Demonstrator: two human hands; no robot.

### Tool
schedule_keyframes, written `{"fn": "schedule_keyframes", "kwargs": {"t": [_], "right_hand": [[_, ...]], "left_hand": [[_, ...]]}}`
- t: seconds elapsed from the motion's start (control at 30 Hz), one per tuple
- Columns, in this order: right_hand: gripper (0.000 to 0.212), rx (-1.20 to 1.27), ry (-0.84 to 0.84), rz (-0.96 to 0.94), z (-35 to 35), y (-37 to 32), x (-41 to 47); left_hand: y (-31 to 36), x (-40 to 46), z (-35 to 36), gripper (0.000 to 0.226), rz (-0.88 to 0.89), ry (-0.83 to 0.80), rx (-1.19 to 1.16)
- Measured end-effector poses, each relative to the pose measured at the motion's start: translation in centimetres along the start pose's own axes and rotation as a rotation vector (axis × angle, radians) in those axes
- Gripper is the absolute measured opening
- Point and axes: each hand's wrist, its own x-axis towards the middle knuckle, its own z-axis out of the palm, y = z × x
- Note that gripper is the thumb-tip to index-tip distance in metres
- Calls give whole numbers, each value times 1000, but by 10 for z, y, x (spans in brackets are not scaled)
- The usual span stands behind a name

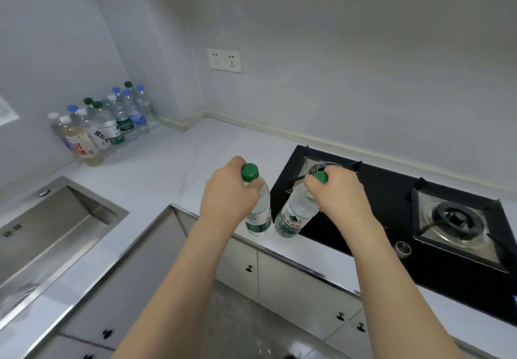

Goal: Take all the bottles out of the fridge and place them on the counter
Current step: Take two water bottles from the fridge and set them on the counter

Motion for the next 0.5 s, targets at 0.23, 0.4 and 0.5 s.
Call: {"fn": "schedule_keyframes", "kwargs": {"t": [0.23, 0.4, 0.5], "right_hand": [[36, -35, -88, -95, 60, -41, 42], [38, -37, -135, -147, 100, -68, 87], [37, -42, -152, -154, 122, -85, 119]], "left_hand": [[-52, 33, -23, 21, -107, 57, 20], [-83, 75, -31, 24, -183, 89, 79], [-97, 107, -33, 25, -201, 101, 116]]}}
